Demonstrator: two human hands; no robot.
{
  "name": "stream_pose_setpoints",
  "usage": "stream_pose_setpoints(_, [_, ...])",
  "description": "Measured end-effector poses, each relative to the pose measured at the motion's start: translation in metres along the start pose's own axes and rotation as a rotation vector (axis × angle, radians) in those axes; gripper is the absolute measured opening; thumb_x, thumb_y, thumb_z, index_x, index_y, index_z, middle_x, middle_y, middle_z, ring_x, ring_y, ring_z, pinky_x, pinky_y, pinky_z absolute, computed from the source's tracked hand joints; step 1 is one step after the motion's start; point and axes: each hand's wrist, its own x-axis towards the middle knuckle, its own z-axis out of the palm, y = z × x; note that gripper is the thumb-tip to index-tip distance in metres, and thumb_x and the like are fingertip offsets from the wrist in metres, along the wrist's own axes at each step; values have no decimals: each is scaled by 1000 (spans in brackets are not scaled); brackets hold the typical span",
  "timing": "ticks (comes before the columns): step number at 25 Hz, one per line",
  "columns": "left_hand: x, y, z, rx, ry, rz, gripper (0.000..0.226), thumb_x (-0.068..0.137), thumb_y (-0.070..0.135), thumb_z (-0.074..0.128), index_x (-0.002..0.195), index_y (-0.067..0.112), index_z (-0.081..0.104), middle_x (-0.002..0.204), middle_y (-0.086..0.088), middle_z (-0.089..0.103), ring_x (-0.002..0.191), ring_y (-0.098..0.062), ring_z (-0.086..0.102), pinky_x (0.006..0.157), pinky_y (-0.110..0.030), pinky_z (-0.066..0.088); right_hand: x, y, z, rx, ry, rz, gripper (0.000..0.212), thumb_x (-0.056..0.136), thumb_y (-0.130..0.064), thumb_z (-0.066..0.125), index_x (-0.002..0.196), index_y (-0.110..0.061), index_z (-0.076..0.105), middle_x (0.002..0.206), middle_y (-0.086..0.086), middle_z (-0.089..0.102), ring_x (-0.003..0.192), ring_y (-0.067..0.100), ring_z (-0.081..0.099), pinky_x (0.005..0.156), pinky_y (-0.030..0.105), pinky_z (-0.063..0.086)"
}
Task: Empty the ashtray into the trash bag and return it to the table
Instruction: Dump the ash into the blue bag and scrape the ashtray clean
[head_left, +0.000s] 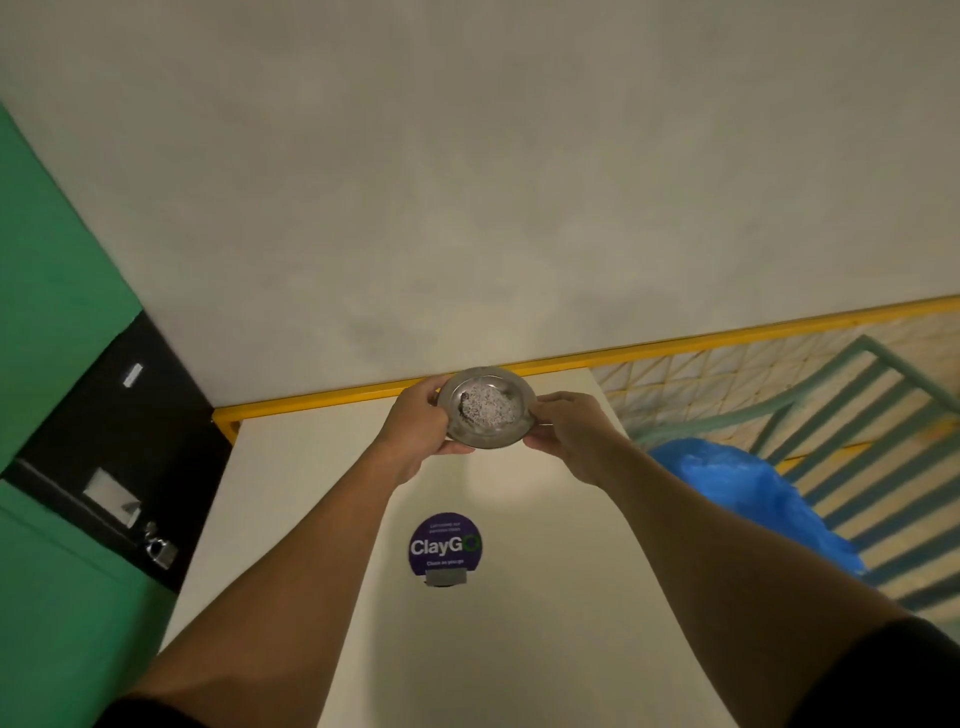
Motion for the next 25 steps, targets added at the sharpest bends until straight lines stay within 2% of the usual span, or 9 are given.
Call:
stream_pose_setpoints(3, [2, 5, 51, -3, -37, -6, 40, 92, -4, 46, 120, 17, 64, 115, -7, 62, 94, -27, 70, 61, -35, 61, -3, -4, -52, 18, 36, 3, 11, 95, -1, 55, 88, -5, 62, 81, 14, 69, 67, 22, 69, 53, 26, 55])
stream_pose_setpoints(9, [10, 6, 159, -1, -132, -9, 40, 92, -4, 49, 121, 20, 64, 116, -9, 57, 97, -31, 69, 60, -37, 62, -10, -1, -161, 50, 148, -2, 8, 96, -4, 56, 97, -2, 64, 89, 18, 72, 75, 25, 72, 58, 30, 59])
stream_pose_setpoints(13, [10, 2, 232, 26, -225, 6, 39, 91, -3, 49, 107, 26, 69, 111, -8, 60, 93, -29, 70, 58, -36, 61, -17, 10, -231, 86, 252, 27, 6, 95, -5, 59, 92, -2, 64, 78, 15, 73, 65, 21, 73, 52, 27, 58])
stream_pose_setpoints(17, [11, -8, 297, 50, -291, -15, 42, 92, -1, 50, 90, 38, 67, 104, 1, 65, 89, -25, 71, 56, -38, 61, -21, 30, -291, 88, 349, 55, 9, 95, -5, 60, 88, -3, 65, 73, 13, 71, 58, 17, 71, 50, 26, 56])
stream_pose_setpoints(19, [14, -17, 324, 79, -320, -23, 40, 92, 0, 50, 95, 37, 66, 106, -1, 67, 88, -25, 70, 55, -38, 61, -21, 40, -314, 98, 375, 74, 10, 95, -5, 59, 88, -3, 65, 69, 11, 71, 56, 15, 70, 50, 26, 56])
stream_pose_setpoints(21, [20, -31, 351, 88, -356, -49, 40, 92, -1, 48, 112, 30, 65, 114, -5, 65, 91, -25, 68, 53, -36, 60, -20, 53, -338, 126, 396, 94, 13, 96, -5, 58, 84, -3, 65, 63, 8, 70, 54, 14, 70, 49, 26, 57])
stream_pose_setpoints(23, [28, -46, 372, 97, -372, -84, 46, 93, -2, 47, 131, 20, 56, 124, -7, 59, 99, -29, 66, 51, -35, 60, -17, 64, -358, 143, 418, 124, 15, 96, -6, 59, 82, -4, 65, 65, 9, 69, 56, 15, 69, 53, 27, 59])
stream_pose_setpoints(25, [37, -61, 393, 111, -380, -121, 51, 94, 0, 49, 141, 19, 48, 131, -4, 51, 107, -33, 62, 50, -34, 59, -12, 76, -376, 148, 431, 149, 15, 95, -7, 60, 82, -5, 65, 66, 9, 69, 57, 15, 69, 53, 27, 59])
